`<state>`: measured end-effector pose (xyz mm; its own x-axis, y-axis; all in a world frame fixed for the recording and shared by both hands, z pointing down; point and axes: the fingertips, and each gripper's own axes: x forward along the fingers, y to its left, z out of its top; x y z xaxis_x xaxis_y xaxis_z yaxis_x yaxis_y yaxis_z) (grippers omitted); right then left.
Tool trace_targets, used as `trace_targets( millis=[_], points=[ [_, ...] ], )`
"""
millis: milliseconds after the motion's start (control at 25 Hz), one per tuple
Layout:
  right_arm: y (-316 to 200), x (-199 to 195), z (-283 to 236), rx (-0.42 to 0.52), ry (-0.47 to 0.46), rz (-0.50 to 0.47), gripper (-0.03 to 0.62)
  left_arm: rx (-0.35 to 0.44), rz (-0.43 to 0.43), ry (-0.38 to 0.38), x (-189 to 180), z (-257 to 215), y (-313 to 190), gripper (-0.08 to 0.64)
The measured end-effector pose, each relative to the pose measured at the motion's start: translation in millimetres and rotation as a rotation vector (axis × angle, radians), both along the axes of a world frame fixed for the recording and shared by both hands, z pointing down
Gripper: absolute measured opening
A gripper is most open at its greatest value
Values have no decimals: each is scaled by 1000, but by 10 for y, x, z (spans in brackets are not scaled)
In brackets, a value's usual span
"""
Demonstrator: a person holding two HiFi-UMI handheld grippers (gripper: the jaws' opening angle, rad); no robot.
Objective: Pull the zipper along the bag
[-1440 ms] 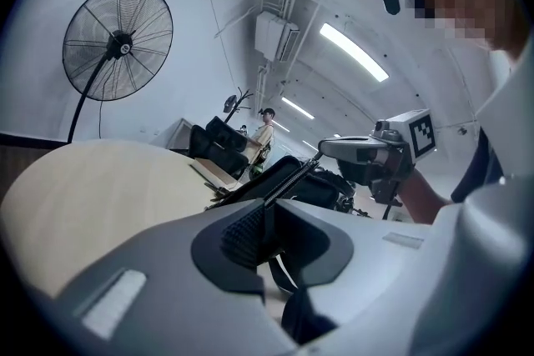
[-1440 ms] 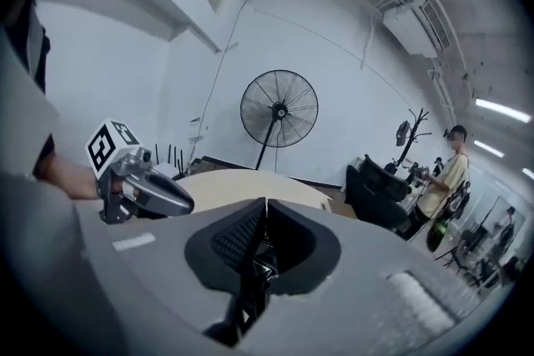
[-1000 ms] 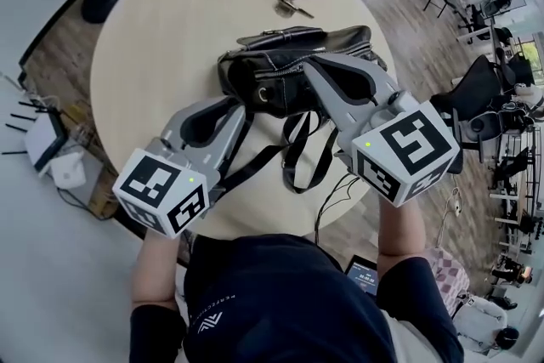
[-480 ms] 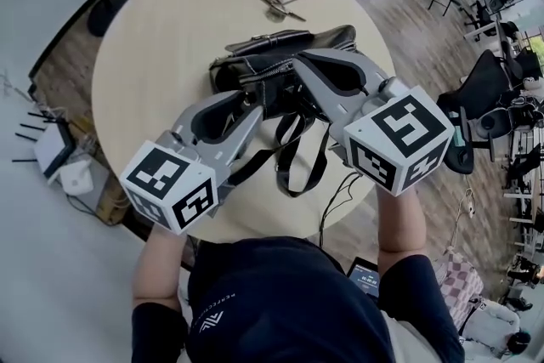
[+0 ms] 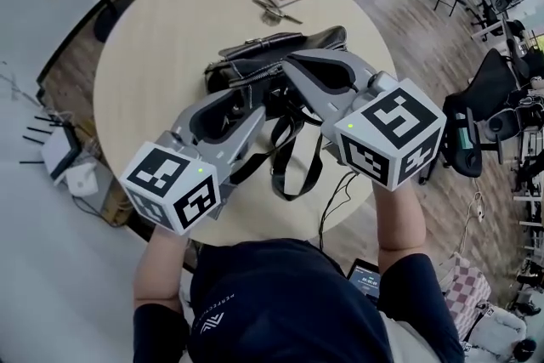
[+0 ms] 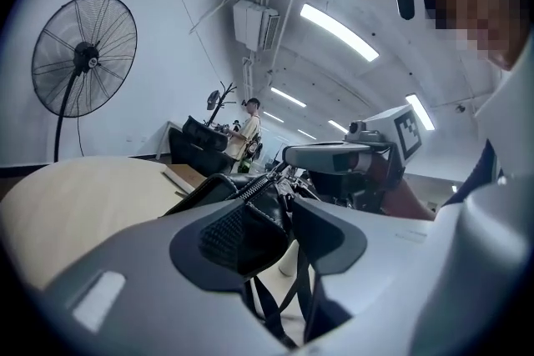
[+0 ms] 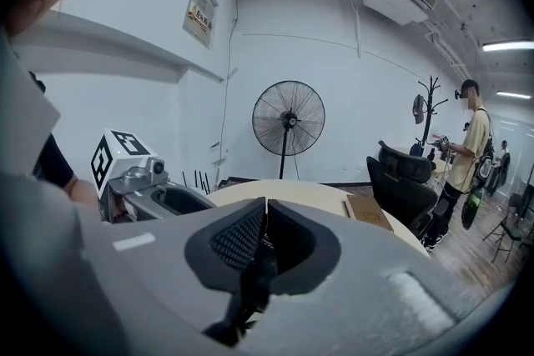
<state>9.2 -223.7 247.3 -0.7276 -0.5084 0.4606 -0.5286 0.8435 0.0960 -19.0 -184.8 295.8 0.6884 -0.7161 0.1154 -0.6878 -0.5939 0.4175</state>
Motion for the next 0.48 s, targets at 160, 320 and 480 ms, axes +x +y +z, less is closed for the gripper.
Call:
trace_targets(
  millis=[160,320,480],
  points=[
    [38,-54,9,8,-11,-32,12,-54,-22,-9,36,99,-48,195],
    [30,-86,22,18,-3,-53,12,-95,-31,26,21,123,-100,189],
    [4,-136,75,12,14,-72,12,-113,-75,77,-81,117,-161,170]
  ],
)
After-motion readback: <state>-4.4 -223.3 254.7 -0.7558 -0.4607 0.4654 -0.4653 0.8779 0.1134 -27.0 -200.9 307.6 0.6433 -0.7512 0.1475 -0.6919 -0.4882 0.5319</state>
